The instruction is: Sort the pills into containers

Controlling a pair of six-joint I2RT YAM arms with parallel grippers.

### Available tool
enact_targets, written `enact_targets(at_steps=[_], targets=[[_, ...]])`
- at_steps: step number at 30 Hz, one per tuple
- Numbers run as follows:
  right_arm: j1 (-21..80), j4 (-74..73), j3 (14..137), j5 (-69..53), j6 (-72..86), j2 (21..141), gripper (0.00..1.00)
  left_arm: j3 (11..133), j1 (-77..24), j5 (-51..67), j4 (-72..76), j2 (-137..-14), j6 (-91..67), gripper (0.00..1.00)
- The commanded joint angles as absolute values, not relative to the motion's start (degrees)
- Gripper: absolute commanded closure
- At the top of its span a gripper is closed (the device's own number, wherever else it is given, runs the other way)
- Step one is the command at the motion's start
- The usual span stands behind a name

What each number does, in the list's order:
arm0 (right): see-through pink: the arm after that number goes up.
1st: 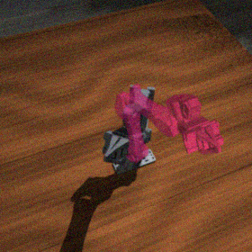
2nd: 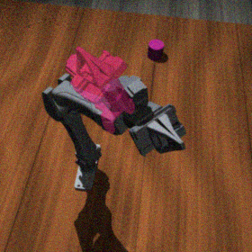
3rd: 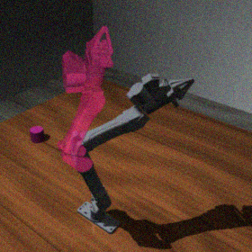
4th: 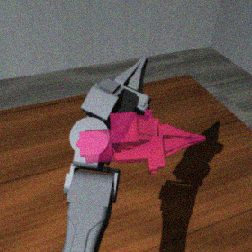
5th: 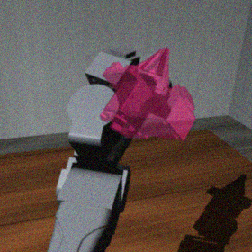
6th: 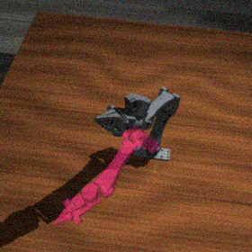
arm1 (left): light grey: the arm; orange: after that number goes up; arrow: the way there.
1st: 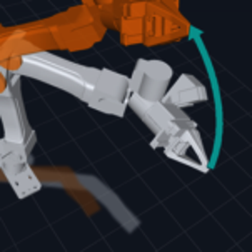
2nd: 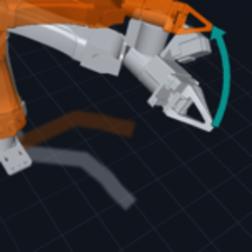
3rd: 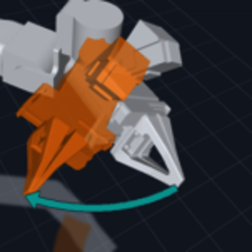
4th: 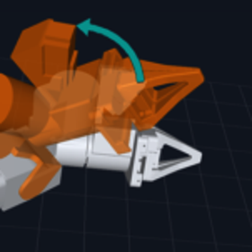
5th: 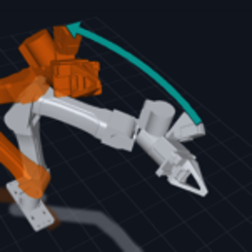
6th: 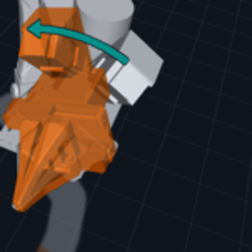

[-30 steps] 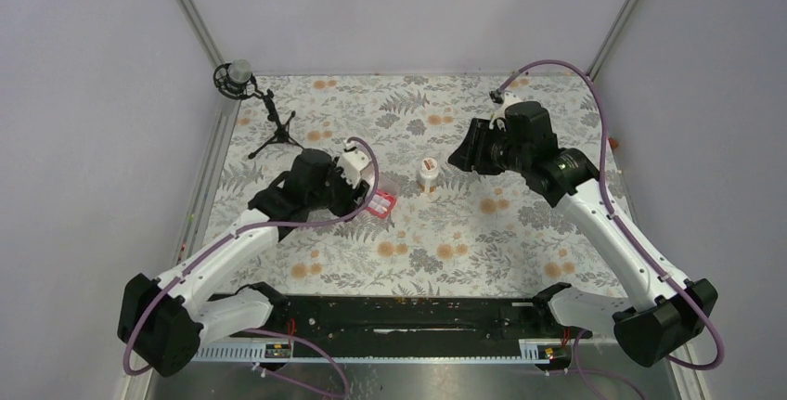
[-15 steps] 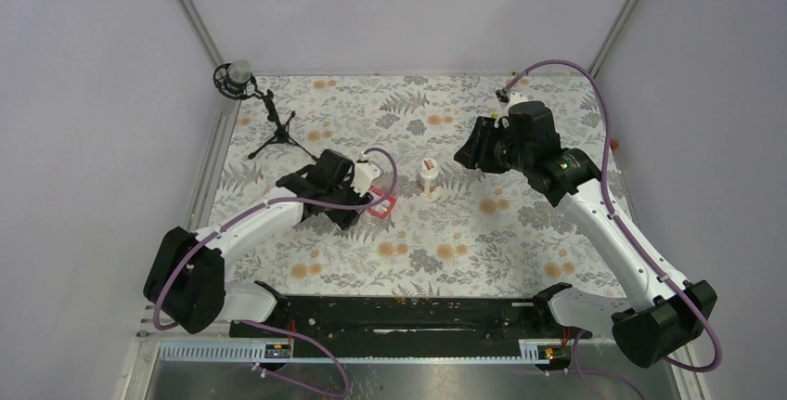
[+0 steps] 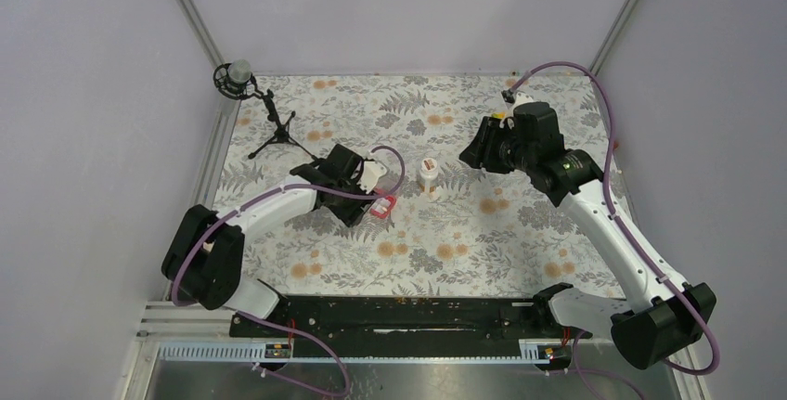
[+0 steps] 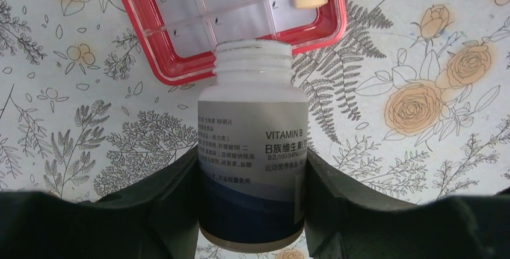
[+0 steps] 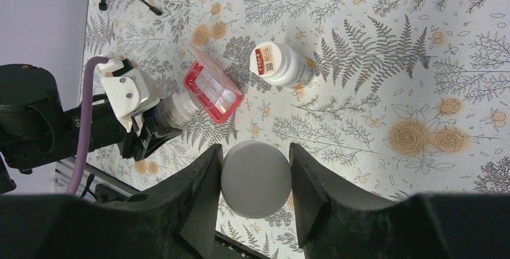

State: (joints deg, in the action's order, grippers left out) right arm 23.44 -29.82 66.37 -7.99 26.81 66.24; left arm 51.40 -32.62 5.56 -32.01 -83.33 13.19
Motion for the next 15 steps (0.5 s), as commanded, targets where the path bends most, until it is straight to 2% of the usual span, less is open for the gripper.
enact_targets(at_steps=[1,15], targets=[[22.72,-28.27,65.85,-7.14,26.08,65.24,0.6,55.38,-32.94,4.18,-32.26,-85.3,12.1,1.0],[21.84,-27.07,65.23,-10.43,27.69,65.37,0.6,62.98,-33.03,3.27,-41.45,-91.6,11.07,1.0]])
